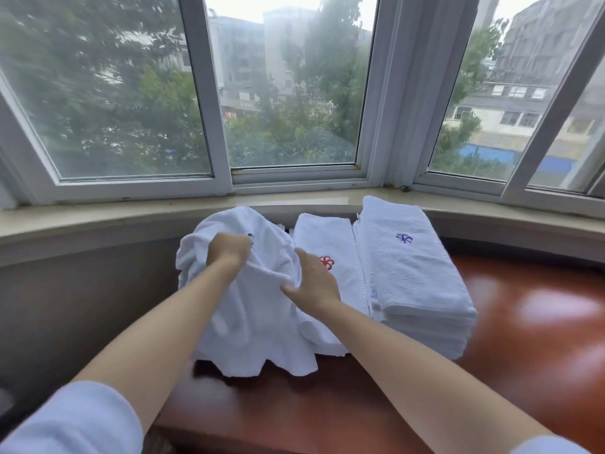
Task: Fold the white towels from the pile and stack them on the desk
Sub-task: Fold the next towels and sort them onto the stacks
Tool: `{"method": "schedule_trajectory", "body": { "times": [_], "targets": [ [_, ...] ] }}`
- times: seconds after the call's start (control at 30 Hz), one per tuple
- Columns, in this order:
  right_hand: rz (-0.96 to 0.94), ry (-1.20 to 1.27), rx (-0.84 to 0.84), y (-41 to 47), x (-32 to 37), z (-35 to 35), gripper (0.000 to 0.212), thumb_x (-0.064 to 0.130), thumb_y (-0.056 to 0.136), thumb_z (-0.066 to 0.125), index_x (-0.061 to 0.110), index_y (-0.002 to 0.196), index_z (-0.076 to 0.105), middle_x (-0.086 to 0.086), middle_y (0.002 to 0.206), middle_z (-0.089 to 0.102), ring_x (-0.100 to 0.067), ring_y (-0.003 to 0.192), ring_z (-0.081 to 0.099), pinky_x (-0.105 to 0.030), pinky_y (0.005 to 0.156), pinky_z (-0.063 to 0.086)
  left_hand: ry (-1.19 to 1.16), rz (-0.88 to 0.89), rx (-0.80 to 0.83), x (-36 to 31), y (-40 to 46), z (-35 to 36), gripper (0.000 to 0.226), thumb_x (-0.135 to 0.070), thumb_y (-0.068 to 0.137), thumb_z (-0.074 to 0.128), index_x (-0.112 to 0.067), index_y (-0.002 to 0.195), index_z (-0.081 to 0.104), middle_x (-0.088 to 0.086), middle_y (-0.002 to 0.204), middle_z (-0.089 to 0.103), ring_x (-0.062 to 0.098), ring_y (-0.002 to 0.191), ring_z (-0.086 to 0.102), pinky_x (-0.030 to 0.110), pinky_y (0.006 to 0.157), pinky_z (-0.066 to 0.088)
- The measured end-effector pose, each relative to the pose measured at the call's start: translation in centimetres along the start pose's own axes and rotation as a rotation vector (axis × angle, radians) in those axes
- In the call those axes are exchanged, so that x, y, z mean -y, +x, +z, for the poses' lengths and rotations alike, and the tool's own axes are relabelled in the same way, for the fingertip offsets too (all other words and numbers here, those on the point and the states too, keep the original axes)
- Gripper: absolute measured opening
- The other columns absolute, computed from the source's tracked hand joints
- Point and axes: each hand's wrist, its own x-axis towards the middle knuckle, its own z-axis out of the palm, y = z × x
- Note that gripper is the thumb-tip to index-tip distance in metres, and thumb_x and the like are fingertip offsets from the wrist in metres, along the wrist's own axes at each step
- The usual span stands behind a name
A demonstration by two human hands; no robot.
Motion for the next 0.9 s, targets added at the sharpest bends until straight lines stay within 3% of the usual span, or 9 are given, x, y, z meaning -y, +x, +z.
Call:
{"method": "schedule_trajectory", "body": {
  "times": [0.13, 0.27, 0.37, 0.43, 0.5, 0.57, 0.63, 0.77, 0.9],
  "targets": [
    [-0.096, 0.146, -0.007, 1.4, 3.0, -0.7, 0.12, 0.046, 0.065, 0.081, 0.036, 0.151, -0.002, 0.008, 0.159, -0.002, -0.011, 0.145, 0.009, -0.035, 0.115, 0.02, -0.03, 0.043, 0.413, -2.4, -2.0, -4.6, 0.035, -0.011, 0.055, 0.055, -0.004, 0.089, 0.062, 0.013, 0.083, 0.061, 0.027, 0.076, 0.061, 0.029, 0.072, 0.048],
    [-0.193, 0.231, 0.017, 1.7, 5.2, 0.2, 0.075, 0.042, 0.071, 0.077, 0.035, 0.138, 0.044, 0.004, 0.146, 0.039, -0.016, 0.135, 0.036, -0.035, 0.106, 0.037, -0.28, 0.141, 0.805, -2.8, -3.8, -7.6, 0.028, -0.001, 0.051, 0.04, -0.006, 0.063, 0.064, 0.01, 0.06, 0.059, 0.02, 0.051, 0.058, 0.02, 0.049, 0.048],
    [0.062, 0.756, 0.046, 1.1, 5.7, 0.2, 0.018, 0.028, 0.078, 0.076, 0.025, 0.094, 0.067, 0.003, 0.091, 0.069, -0.022, 0.093, 0.063, -0.029, 0.072, 0.049, -0.669, 0.159, 0.486, -2.3, -3.2, -7.3, 0.03, 0.011, 0.068, 0.038, -0.005, 0.077, 0.061, 0.009, 0.067, 0.062, 0.02, 0.06, 0.058, 0.019, 0.049, 0.048],
    [0.175, 0.932, 0.021, 1.3, 5.9, -1.0, 0.012, 0.024, 0.079, 0.075, 0.023, 0.088, 0.067, 0.004, 0.085, 0.069, -0.021, 0.089, 0.064, -0.028, 0.071, 0.05, -0.649, 0.188, 0.208, -1.2, -2.2, -6.1, 0.041, 0.018, 0.081, 0.031, -0.003, 0.096, 0.063, 0.013, 0.085, 0.061, 0.022, 0.073, 0.056, 0.024, 0.058, 0.048],
    [0.238, 1.104, -0.057, 1.7, 6.6, -3.1, 0.019, 0.023, 0.078, 0.073, 0.019, 0.096, 0.067, -0.002, 0.092, 0.071, -0.023, 0.091, 0.065, -0.034, 0.079, 0.053, -0.244, 0.312, 0.102, 0.7, -1.1, -5.5, 0.032, -0.003, 0.09, 0.048, -0.008, 0.121, 0.057, 0.016, 0.107, 0.058, 0.027, 0.095, 0.054, 0.037, 0.083, 0.05],
    [0.222, 1.227, -0.159, 2.0, 7.3, -5.2, 0.015, 0.022, 0.077, 0.074, 0.02, 0.091, 0.069, -0.001, 0.091, 0.072, -0.021, 0.088, 0.067, -0.036, 0.081, 0.054, 0.369, 0.398, 0.158, 2.6, -0.8, -5.5, 0.041, -0.037, 0.081, 0.058, -0.027, 0.119, 0.047, 0.007, 0.116, 0.049, 0.032, 0.107, 0.046, 0.043, 0.095, 0.043],
    [0.14, 1.256, -0.24, 1.9, 7.5, -6.6, 0.007, 0.022, 0.073, 0.076, 0.024, 0.076, 0.071, 0.005, 0.079, 0.073, -0.013, 0.077, 0.068, -0.031, 0.073, 0.055, 0.54, 0.37, 0.179, 3.6, -0.9, -5.2, 0.043, -0.045, 0.074, 0.055, -0.029, 0.113, 0.045, 0.004, 0.122, 0.044, 0.038, 0.112, 0.043, 0.048, 0.095, 0.042],
    [0.058, 1.205, -0.301, 1.2, 6.5, -7.7, 0.01, 0.02, 0.077, 0.074, 0.026, 0.07, 0.071, 0.01, 0.072, 0.073, -0.007, 0.069, 0.068, -0.029, 0.068, 0.054, -0.115, 0.368, -0.054, 1.1, -2.1, -5.0, 0.014, -0.031, 0.082, 0.05, -0.017, 0.081, 0.053, 0.006, 0.087, 0.062, 0.028, 0.083, 0.053, 0.032, 0.062, 0.039],
    [0.018, 1.079, -0.048, 0.0, 5.2, -7.4, 0.033, 0.019, 0.07, 0.076, 0.016, 0.102, 0.068, -0.005, 0.098, 0.073, -0.022, 0.092, 0.067, -0.032, 0.075, 0.055, -0.54, 0.391, -0.111, -4.4, -3.0, -6.7, 0.015, -0.009, 0.088, 0.059, -0.019, 0.079, 0.053, 0.003, 0.078, 0.057, 0.018, 0.076, 0.049, 0.03, 0.064, 0.039]
  ]
}}
